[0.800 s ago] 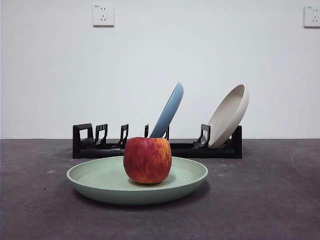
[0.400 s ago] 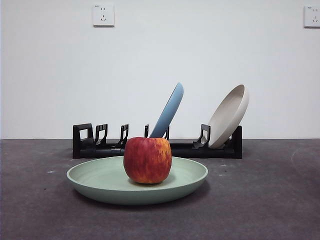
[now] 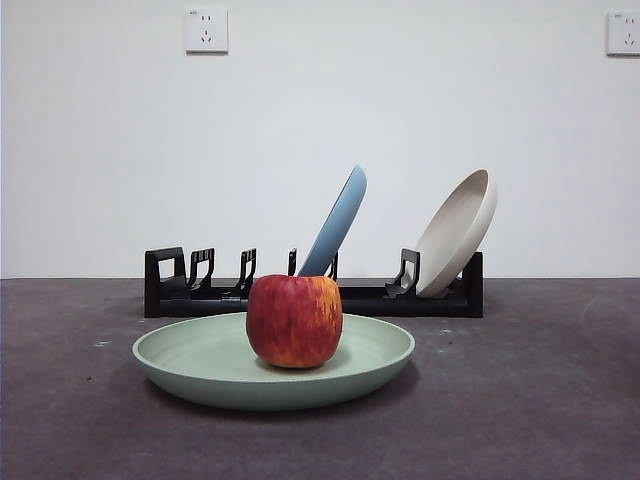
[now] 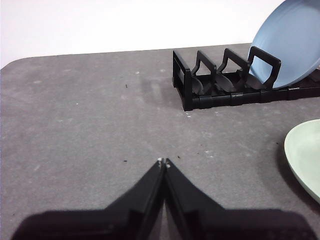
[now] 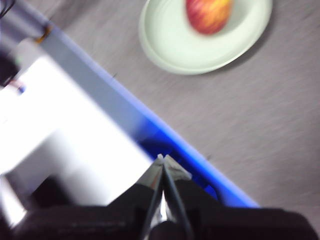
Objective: Take the green plate from the plate rack,put the plate on the table,take the apple from the table,put the apple in the plate
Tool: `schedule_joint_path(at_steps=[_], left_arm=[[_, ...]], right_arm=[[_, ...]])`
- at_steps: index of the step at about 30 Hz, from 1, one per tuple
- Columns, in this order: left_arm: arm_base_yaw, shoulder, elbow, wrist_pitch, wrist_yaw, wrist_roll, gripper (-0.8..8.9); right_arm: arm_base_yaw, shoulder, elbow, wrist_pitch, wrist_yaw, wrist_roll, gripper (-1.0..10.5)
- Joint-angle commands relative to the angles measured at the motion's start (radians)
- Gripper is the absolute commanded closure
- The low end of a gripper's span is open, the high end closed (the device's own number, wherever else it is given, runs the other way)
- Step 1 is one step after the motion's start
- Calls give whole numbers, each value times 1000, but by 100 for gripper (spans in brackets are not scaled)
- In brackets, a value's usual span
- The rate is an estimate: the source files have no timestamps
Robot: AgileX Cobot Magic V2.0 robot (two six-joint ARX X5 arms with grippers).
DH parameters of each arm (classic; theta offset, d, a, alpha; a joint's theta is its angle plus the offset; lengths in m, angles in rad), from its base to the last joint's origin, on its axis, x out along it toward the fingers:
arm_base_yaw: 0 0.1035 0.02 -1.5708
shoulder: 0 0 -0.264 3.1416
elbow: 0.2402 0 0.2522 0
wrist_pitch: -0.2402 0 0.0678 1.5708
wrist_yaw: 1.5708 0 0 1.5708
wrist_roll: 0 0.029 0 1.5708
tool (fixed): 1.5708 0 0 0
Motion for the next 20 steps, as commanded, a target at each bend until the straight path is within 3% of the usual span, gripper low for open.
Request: schedule_joint_path(at_steps=[1, 6, 10, 12, 16, 20], left_arm=[[3, -2, -13, 0, 6, -11, 817], [3, -2, -13, 1, 6, -11, 817], [3, -2, -13, 1, 6, -11, 817], [3, -2, -13, 1, 6, -11, 817], [3, -2, -13, 1, 6, -11, 817], [3, -2, -13, 1, 6, -11, 817]], right_arm=[[-116, -36, 0, 58, 5, -89, 946], [-406, -111, -20, 189, 5, -114, 946], [-583, -178, -92, 317, 5, -151, 946], [-638, -230, -167, 428, -5, -152, 946], [-690, -346, -359, 659, -104, -150, 946], [-709, -456, -563, 842, -112, -145, 946]])
